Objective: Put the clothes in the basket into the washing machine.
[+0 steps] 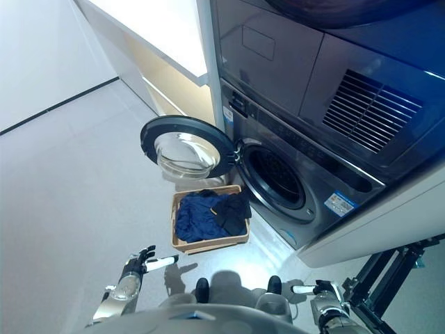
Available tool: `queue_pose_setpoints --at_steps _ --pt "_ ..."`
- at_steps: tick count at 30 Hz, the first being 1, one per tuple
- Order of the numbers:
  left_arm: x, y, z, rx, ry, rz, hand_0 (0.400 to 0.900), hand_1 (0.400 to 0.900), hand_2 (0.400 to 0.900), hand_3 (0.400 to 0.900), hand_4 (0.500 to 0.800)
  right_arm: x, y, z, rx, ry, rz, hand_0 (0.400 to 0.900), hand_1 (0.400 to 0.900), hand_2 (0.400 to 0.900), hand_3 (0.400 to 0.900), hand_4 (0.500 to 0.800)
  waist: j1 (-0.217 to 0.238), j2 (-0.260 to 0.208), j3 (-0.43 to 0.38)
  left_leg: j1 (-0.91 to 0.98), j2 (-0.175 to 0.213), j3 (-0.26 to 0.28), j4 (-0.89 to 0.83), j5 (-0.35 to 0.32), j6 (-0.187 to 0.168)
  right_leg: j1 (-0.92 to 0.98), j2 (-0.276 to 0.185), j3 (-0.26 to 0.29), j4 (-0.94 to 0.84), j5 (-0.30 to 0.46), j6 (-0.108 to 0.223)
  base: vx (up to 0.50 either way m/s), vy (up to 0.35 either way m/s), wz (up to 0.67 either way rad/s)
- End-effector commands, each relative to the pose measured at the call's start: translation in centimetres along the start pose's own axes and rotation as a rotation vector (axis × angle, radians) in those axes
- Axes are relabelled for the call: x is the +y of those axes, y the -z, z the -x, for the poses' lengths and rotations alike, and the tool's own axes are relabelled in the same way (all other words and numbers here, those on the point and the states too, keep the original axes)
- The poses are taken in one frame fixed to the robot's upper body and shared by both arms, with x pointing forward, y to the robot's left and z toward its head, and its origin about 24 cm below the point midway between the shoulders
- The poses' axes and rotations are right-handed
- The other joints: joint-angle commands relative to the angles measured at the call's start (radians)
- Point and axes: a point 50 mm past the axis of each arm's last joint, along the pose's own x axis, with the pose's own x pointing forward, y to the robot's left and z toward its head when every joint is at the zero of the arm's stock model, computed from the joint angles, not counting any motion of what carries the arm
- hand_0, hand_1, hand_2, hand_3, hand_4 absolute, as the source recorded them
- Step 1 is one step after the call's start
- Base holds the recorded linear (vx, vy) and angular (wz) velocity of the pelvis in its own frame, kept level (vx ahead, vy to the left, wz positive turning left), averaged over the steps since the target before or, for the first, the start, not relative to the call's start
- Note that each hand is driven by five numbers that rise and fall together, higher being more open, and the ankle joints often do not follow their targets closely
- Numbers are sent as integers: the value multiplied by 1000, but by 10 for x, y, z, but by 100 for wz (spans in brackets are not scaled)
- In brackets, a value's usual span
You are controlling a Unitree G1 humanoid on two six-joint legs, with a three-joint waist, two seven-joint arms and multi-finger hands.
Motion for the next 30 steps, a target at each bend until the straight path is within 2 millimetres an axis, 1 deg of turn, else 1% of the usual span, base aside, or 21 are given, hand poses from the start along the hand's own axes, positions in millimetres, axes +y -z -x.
queue_pose_setpoints --at_steps 1,9,15,17,18,21,23,25,27,28,30 --pt "19 -37 -5 -155 -80 44 900 900 900 900 800 -4 -23 -1 -65 33 42 900 900 900 900 800 12 -9 9 -22 -12 -39 56 -103 24 3 32 -26 97 -89 -11 0 0 0" --pt "16 -31 -6 -125 -78 18 900 900 900 900 800 -5 -22 -1 -61 37 56 900 900 900 900 800 10 -8 12 -22 -13 -38 53 -103 23 3 32 -29 94 -88 -10 0 0 0" --pt "16 -29 -6 -115 -82 2 900 900 900 900 800 -8 -29 -1 -89 50 56 900 900 900 900 800 12 -5 24 -35 -15 -40 53 -99 23 -9 30 -31 95 -85 -10 0 0 0" --pt "17 -28 -7 -107 -85 -15 900 900 900 900 800 -10 -40 1 -128 59 35 900 900 900 900 800 13 -2 38 -50 -17 -42 53 -93 22 -24 30 -31 94 -82 -9 -15 4 0" --pt "17 -28 -7 -107 -85 -15 900 900 900 900 800 -10 -41 1 -128 59 35 900 900 900 900 800 13 -2 38 -51 -17 -42 53 -93 22 -24 30 -31 94 -82 -9 -40 4 -1" --pt "18 -34 -8 -132 -85 -33 900 900 900 900 800 -14 -70 5 -229 66 2 900 900 900 900 800 16 0 71 -107 -23 -44 71 -86 23 -76 29 -25 101 -72 -9 -133 6 -1" --pt "16 -40 -9 -151 -82 -47 900 900 900 900 800 -21 -96 10 -310 87 11 900 900 900 900 800 22 2 97 -160 -28 -42 94 -80 22 -122 26 -23 105 -58 -9 -187 6 -4" --pt "16 -48 -10 -177 -88 -42 900 900 900 900 800 -31 -135 21 -433 125 16 900 900 900 900 800 33 6 138 -227 -32 -41 133 -77 20 -182 23 -20 120 -44 -12 -215 7 -2" --pt "13 -54 -11 -193 -91 -51 900 900 900 900 800 -38 -164 32 -516 165 20 900 900 900 900 800 44 10 169 -281 -32 -39 165 -75 20 -226 19 -19 134 -36 -16 -163 28 -1" --pt "12 -57 -11 -202 -97 -61 900 900 900 900 800 -40 -183 41 -573 185 26 900 900 900 900 800 50 12 191 -313 -32 -40 182 -73 20 -255 18 -17 143 -30 -17 -156 27 -1" --pt "9 -66 -11 -233 -99 -61 900 900 900 900 800 -44 -216 59 -671 231 33 900 900 900 900 800 60 15 216 -365 -27 -42 203 -67 18 -306 14 -14 154 -24 -20 -129 21 0"
